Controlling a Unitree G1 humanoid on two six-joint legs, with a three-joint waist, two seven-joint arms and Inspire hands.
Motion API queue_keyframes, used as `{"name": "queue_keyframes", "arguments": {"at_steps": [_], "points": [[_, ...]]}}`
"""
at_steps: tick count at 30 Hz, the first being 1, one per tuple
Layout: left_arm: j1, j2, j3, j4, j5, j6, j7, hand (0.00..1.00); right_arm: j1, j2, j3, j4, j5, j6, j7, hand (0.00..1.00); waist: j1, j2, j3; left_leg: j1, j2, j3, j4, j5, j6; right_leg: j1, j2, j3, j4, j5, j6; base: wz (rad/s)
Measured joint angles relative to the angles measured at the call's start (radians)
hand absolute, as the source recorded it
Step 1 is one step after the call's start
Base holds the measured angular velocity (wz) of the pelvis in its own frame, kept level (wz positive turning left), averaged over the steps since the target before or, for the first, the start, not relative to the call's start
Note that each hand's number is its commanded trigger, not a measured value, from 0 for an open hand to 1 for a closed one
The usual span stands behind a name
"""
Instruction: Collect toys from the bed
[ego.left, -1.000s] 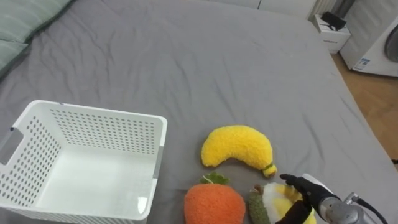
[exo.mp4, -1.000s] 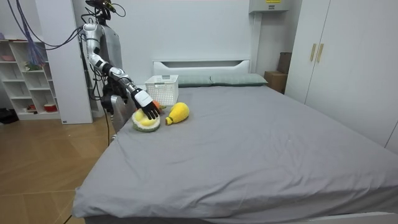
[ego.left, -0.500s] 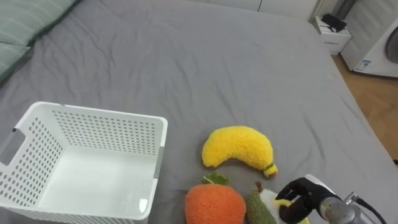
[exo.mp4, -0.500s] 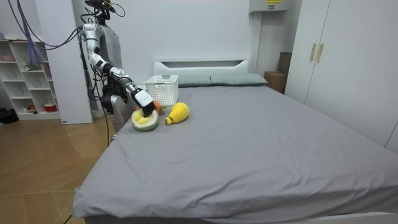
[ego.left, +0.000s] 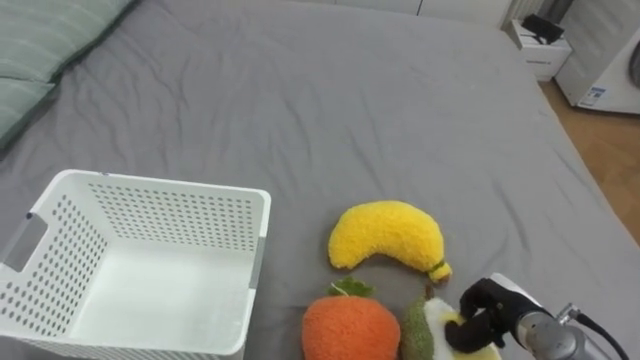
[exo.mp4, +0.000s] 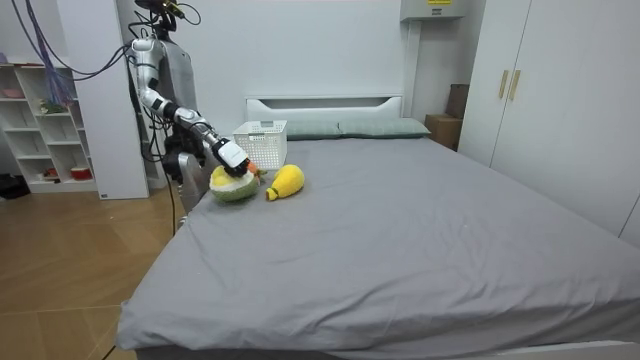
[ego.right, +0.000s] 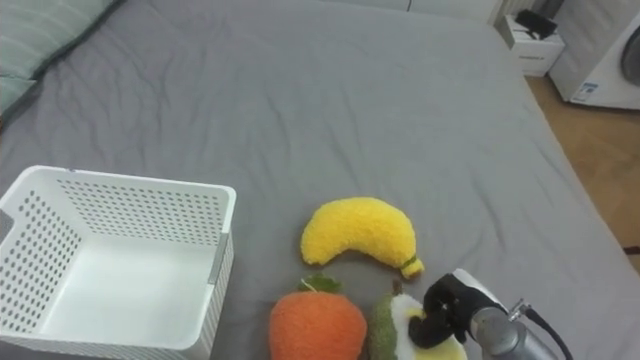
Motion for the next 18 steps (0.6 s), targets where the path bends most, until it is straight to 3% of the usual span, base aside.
{"name": "queue_keyframes", "arguments": {"at_steps": [5, 7, 11, 18], "points": [[0.006, 0.001, 0.036, -0.012, 0.0, -0.001, -0.004, 0.0, 0.0, 0.0, -0.079, -0.112, -0.001, 0.004, 0.003, 1.0, -0.017, -0.014, 0.0086, -0.004, 0.0, 0.001, 0.0, 0.0, 0.0, -0.011, 0.001, 0.001, 0.0, -0.002, 0.001, 0.0], [0.007, 0.003, 0.04, -0.012, 0.007, -0.001, -0.004, 0.0, 0.0, 0.0, -0.101, -0.192, -0.01, 0.01, 0.004, 1.0, -0.028, -0.022, 0.0058, -0.017, 0.0, 0.002, 0.0, 0.001, 0.0, -0.021, 0.0, 0.001, 0.004, -0.002, 0.001, 0.0], [0.002, 0.004, 0.075, -0.005, 0.019, -0.002, -0.006, 0.0, -0.014, -0.007, -0.155, -0.332, -0.007, 0.01, 0.003, 1.0, -0.036, -0.036, 0.0076, -0.018, 0.0, 0.009, -0.002, 0.001, 0.0, -0.021, 0.002, 0.003, 0.002, -0.002, 0.001, 0.0], [-0.001, 0.004, 0.075, 0.005, 0.031, -0.021, -0.008, 0.0, -0.09, -0.024, -0.154, -0.536, 0.034, 0.009, 0.007, 1.0, -0.033, -0.035, 0.0105, -0.019, 0.001, 0.01, 0.0, 0.001, 0.0, -0.022, 0.001, 0.002, 0.004, -0.002, 0.0, 0.0]]}}
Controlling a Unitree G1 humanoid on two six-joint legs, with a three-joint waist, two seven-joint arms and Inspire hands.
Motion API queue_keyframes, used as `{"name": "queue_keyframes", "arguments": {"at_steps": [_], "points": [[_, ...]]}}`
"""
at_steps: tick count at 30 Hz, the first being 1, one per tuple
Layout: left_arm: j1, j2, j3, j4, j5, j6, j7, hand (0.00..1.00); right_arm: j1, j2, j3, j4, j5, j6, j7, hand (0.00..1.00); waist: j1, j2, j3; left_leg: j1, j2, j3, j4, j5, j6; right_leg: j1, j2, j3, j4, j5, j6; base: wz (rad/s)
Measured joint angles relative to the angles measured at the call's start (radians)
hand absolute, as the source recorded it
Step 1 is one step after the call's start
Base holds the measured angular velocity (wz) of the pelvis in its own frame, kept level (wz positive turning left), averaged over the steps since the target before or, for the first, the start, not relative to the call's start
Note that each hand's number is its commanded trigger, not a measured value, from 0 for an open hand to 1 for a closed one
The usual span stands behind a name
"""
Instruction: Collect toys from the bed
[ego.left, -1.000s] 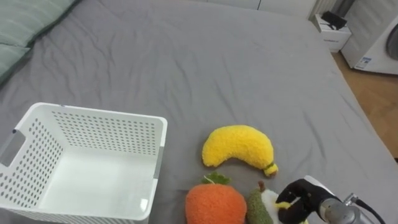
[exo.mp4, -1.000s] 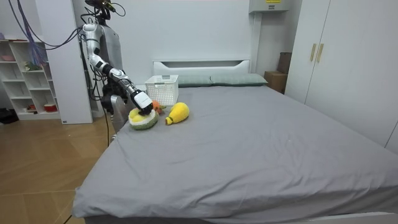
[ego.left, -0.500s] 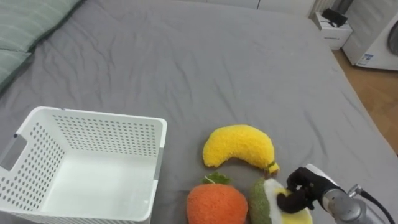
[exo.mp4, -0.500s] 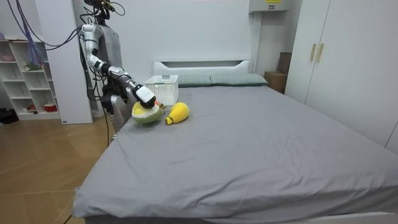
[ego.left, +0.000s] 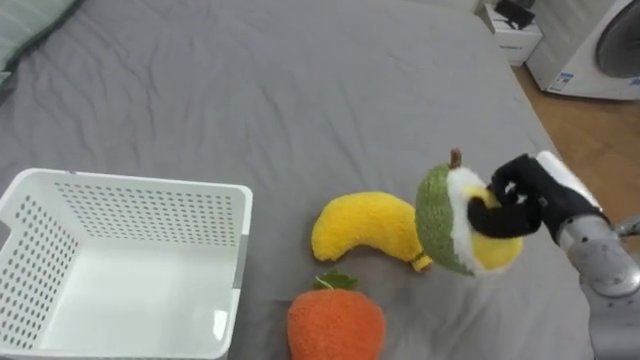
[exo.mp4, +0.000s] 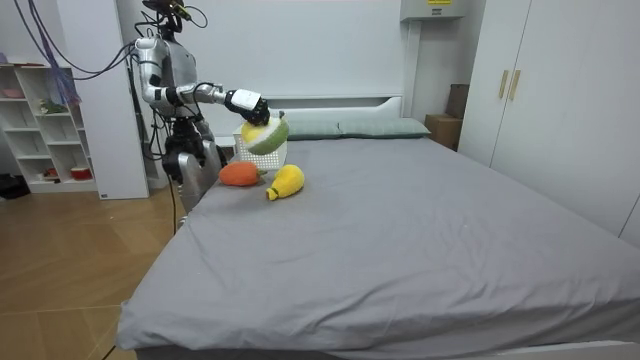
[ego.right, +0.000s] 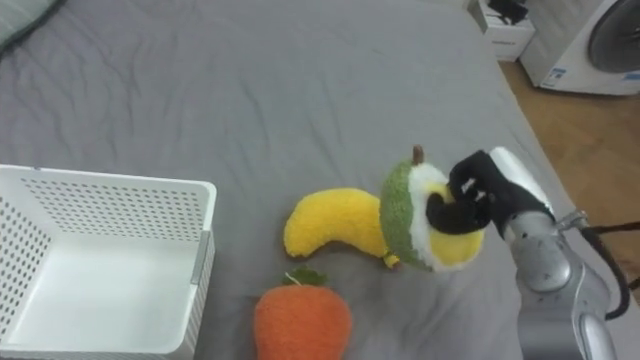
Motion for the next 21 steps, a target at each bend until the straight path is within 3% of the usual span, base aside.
{"name": "queue_keyframes", "arguments": {"at_steps": [7, 11, 19, 21], "points": [[-0.04, 0.003, -0.012, 0.04, 0.009, -0.007, 0.0, 0.0, -0.139, -0.003, 0.063, -0.069, 0.02, 0.0, 0.024, 1.0, 0.048, 0.008, 0.0049, -0.002, 0.0, -0.004, 0.0, 0.0, 0.0, -0.001, 0.001, -0.008, 0.001, 0.0, 0.0, 0.01], [-0.07, 0.002, -0.021, 0.035, 0.029, -0.022, -0.001, 0.0, -0.226, -0.004, 0.136, -0.069, 0.018, 0.001, 0.065, 1.0, 0.093, 0.003, 0.0014, -0.033, -0.002, -0.035, 0.014, 0.0, 0.0, -0.014, 0.0, -0.033, 0.001, 0.0, 0.0, 0.16], [-0.107, 0.001, -0.042, 0.027, 0.027, -0.028, -0.001, 0.0, -0.335, 0.002, 0.338, -0.069, 0.012, 0.038, 0.115, 1.0, 0.233, -0.014, 0.0, -0.054, -0.01, -0.096, 0.028, 0.001, 0.0, -0.007, -0.011, -0.094, -0.004, -0.001, 0.001, 0.22], [-0.106, 0.012, -0.041, 0.021, 0.026, -0.028, 0.0, 0.0, -0.364, 0.001, 0.392, -0.058, 0.011, 0.045, 0.125, 1.0, 0.273, -0.028, 0.0073, -0.057, -0.015, -0.116, 0.029, 0.004, 0.001, -0.001, -0.017, -0.121, -0.004, -0.003, 0.004, 0.24]]}}
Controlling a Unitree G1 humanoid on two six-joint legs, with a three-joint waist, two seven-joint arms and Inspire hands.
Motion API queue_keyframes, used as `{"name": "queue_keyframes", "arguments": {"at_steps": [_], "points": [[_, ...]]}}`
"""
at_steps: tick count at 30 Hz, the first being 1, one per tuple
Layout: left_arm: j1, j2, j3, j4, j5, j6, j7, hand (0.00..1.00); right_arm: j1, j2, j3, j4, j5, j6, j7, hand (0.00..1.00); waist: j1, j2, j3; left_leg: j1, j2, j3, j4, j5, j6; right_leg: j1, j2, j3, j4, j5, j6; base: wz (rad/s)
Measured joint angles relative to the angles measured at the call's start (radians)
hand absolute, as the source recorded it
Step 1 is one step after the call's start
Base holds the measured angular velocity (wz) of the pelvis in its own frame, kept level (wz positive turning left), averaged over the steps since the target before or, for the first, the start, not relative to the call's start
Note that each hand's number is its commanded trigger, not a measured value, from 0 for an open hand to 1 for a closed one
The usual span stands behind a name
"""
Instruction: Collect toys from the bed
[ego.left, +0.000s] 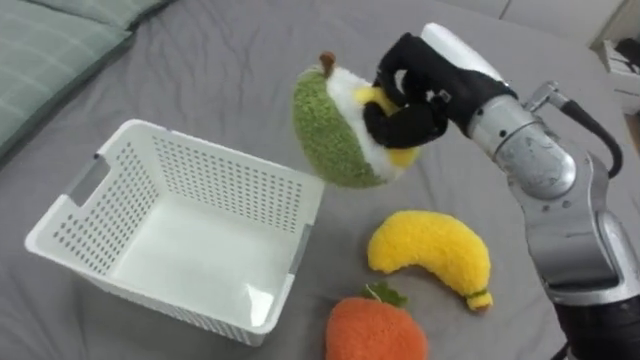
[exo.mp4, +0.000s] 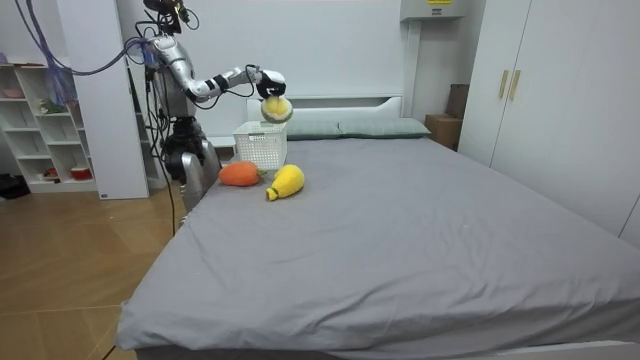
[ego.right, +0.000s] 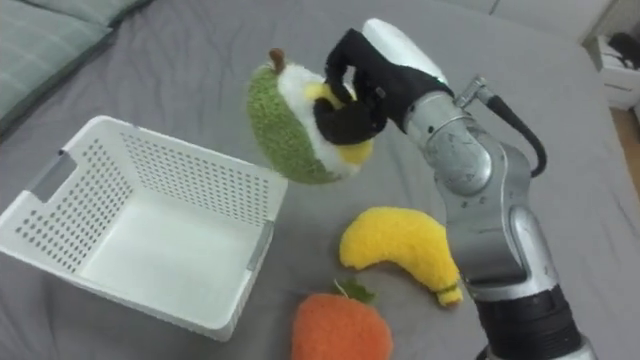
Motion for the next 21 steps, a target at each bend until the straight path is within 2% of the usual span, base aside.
{"name": "queue_keyframes", "arguments": {"at_steps": [2, 3, 5, 6, 7, 8, 9, 12, 14, 17, 20, 21], "points": [[0.003, 0.009, 0.001, 0.0, 0.0, 0.0, 0.005, 0.0, -0.027, 0.001, 0.033, 0.022, -0.001, 0.0, 0.005, 1.0, 0.012, -0.017, -0.0005, -0.012, -0.004, -0.022, 0.005, 0.002, 0.001, 0.001, -0.001, -0.024, -0.001, 0.0, 0.0, 0.3], [0.001, 0.014, 0.003, 0.0, 0.001, 0.001, 0.01, 0.0, -0.036, 0.001, 0.041, 0.025, -0.004, 0.003, 0.009, 1.0, 0.036, -0.03, 0.0031, -0.019, -0.007, -0.032, 0.006, 0.003, 0.001, 0.001, -0.002, -0.039, -0.002, 0.0, 0.0, 0.31], [0.002, 0.018, 0.002, 0.012, 0.001, 0.005, 0.011, 0.0, -0.053, 0.002, 0.073, 0.035, -0.006, 0.018, 0.018, 1.0, 0.066, -0.043, 0.0, -0.02, -0.009, -0.038, 0.006, 0.003, 0.001, 0.003, -0.002, -0.048, -0.002, 0.0, 0.0, 0.16], [0.002, 0.022, 0.003, 0.017, 0.0, 0.012, 0.011, 0.0, -0.066, 0.004, 0.102, 0.041, -0.004, 0.022, 0.024, 0.97, 0.084, -0.047, 0.0015, -0.02, -0.011, -0.049, 0.006, 0.005, 0.002, 0.007, -0.004, -0.061, -0.002, 0.0, 0.0, 0.16], [0.002, 0.022, 0.003, 0.017, 0.0, 0.013, 0.011, 0.0, -0.071, 0.008, 0.113, 0.047, 0.0, 0.021, 0.025, 0.53, 0.087, -0.049, 0.0025, -0.02, -0.012, -0.053, 0.006, 0.006, 0.002, 0.009, -0.005, -0.07, -0.003, 0.0, 0.0, 0.25], [0.001, 0.023, 0.002, 0.016, 0.0, 0.017, 0.011, 0.0, -0.082, 0.024, 0.133, 0.068, 0.003, 0.021, 0.025, 0.01, 0.1, -0.053, 0.0045, -0.02, -0.016, -0.065, 0.009, 0.009, 0.003, 0.017, -0.013, -0.088, -0.007, 0.0, 0.001, 0.33], [-0.004, 0.023, 0.0, 0.015, 0.0, 0.019, 0.011, 0.0, -0.087, 0.04, 0.145, 0.087, 0.002, 0.021, 0.025, 0.0, 0.104, -0.058, 0.0039, -0.03, -0.022, -0.08, 0.018, 0.01, 0.004, 0.022, -0.017, -0.113, -0.014, -0.002, 0.003, 0.35], [-0.009, 0.027, 0.001, 0.014, 0.0, 0.024, 0.009, 0.0, -0.109, 0.083, 0.174, 0.145, 0.008, 0.021, 0.024, 0.0, 0.124, -0.059, 0.0061, -0.045, -0.027, -0.101, 0.036, 0.01, 0.004, 0.022, -0.021, -0.13, -0.013, -0.001, 0.003, 0.25], [-0.012, 0.027, 0.001, 0.013, 0.0, 0.03, 0.007, 0.0, -0.109, 0.094, 0.175, 0.166, 0.01, 0.02, 0.024, 0.0, 0.139, -0.056, 0.0083, -0.049, -0.029, -0.107, 0.039, 0.009, 0.004, 0.022, -0.022, -0.136, -0.013, -0.001, 0.003, 0.16], [-0.011, 0.027, 0.002, -0.008, 0.001, 0.05, 0.005, 0.0, -0.109, 0.1, 0.174, 0.195, 0.003, 0.021, 0.021, 0.0, 0.139, -0.053, 0.0104, -0.068, -0.036, -0.131, 0.052, 0.011, 0.005, 0.018, -0.026, -0.159, -0.012, -0.001, 0.003, 0.21], [-0.01, 0.027, 0.002, -0.026, 0.001, 0.061, 0.005, 0.0, -0.109, 0.1, 0.174, 0.2, 0.0, 0.021, 0.012, 0.0, 0.141, -0.046, 0.0151, -0.074, -0.038, -0.135, 0.056, 0.011, 0.005, 0.016, -0.027, -0.163, -0.012, -0.001, 0.003, 0.07], [-0.011, 0.027, 0.002, -0.027, 0.0, 0.063, 0.005, 0.0, -0.109, 0.1, 0.174, 0.201, -0.003, 0.021, 0.009, 0.0, 0.14, -0.045, 0.0144, -0.077, -0.037, -0.134, 0.055, 0.011, 0.005, 0.012, -0.026, -0.162, -0.012, -0.001, 0.003, -0.03]]}}
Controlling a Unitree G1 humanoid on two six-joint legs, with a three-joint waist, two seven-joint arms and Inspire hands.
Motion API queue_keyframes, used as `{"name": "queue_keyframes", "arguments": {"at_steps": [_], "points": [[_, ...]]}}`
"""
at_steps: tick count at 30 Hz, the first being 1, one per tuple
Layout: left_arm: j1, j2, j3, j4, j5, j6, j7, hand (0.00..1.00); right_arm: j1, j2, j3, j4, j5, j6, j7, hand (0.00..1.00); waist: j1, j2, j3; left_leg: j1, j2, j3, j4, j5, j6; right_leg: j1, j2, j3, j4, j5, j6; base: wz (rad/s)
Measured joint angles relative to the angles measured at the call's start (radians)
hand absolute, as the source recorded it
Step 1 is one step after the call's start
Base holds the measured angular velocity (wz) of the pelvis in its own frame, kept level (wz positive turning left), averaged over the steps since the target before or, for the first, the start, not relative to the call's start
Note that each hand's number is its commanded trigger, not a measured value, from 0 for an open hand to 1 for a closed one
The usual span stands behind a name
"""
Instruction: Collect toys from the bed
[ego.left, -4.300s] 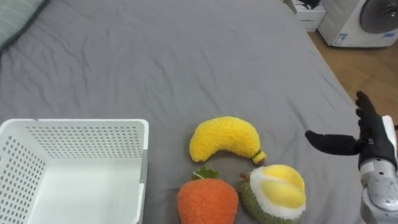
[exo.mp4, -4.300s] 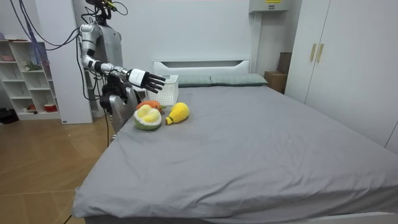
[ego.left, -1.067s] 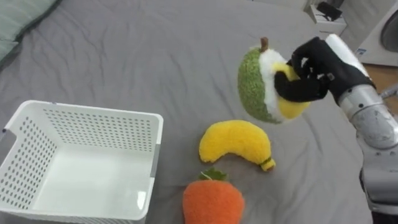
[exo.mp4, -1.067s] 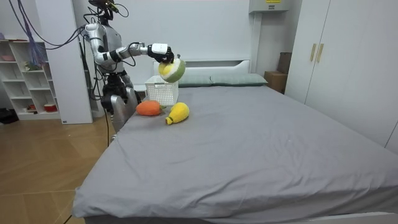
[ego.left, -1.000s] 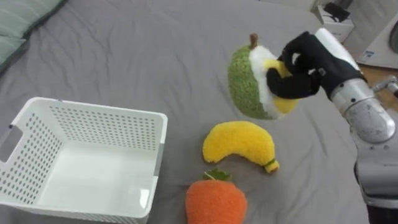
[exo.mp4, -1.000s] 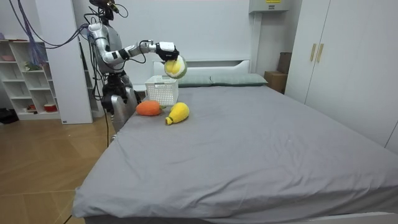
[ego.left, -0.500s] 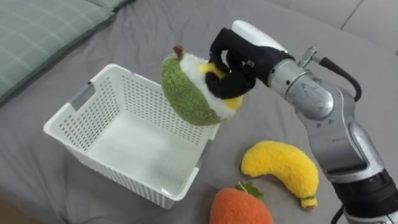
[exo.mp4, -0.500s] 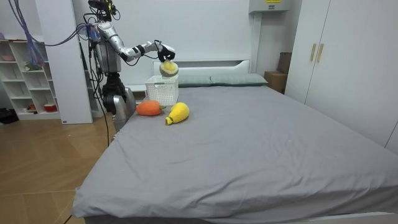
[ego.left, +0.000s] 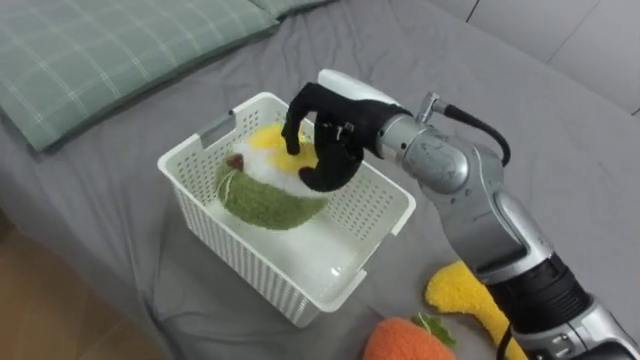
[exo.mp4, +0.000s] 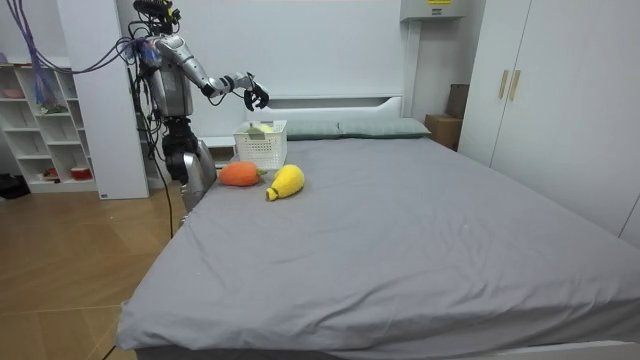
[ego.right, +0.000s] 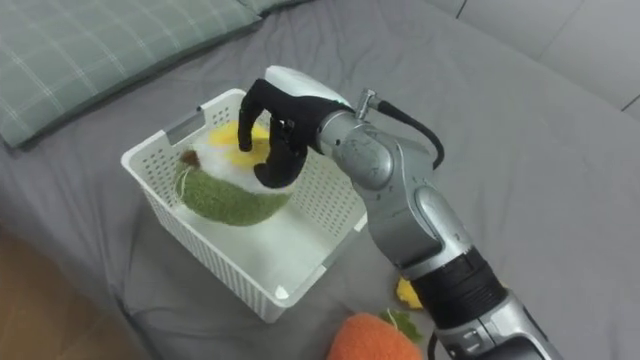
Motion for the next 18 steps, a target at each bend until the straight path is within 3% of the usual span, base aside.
{"name": "queue_keyframes", "arguments": {"at_steps": [3, 11, 18], "points": [[0.0, -0.001, -0.001, -0.012, 0.001, 0.015, 0.0, 0.0, 0.0, -0.001, 0.0, 0.006, -0.001, 0.0, -0.021, 0.0, -0.001, 0.001, -0.0008, -0.002, 0.002, 0.008, -0.003, 0.004, 0.001, -0.008, 0.001, 0.007, 0.002, 0.0, 0.0, -0.08], [-0.027, -0.004, -0.02, -0.015, -0.009, 0.016, 0.004, 0.0, 0.001, -0.006, 0.002, 0.031, 0.006, 0.0, -0.064, 0.0, -0.005, 0.013, -0.0053, 0.017, 0.006, 0.031, -0.018, 0.006, 0.002, -0.006, 0.002, 0.035, -0.001, 0.001, 0.001, -0.09], [-0.031, -0.015, -0.019, -0.014, -0.027, 0.013, 0.004, 0.0, 0.003, -0.056, 0.001, 0.031, 0.018, -0.001, -0.063, 0.0, -0.015, 0.012, -0.0071, 0.024, 0.009, 0.046, -0.028, 0.006, 0.002, -0.01, 0.008, 0.061, -0.001, 0.002, 0.002, -0.07]]}}
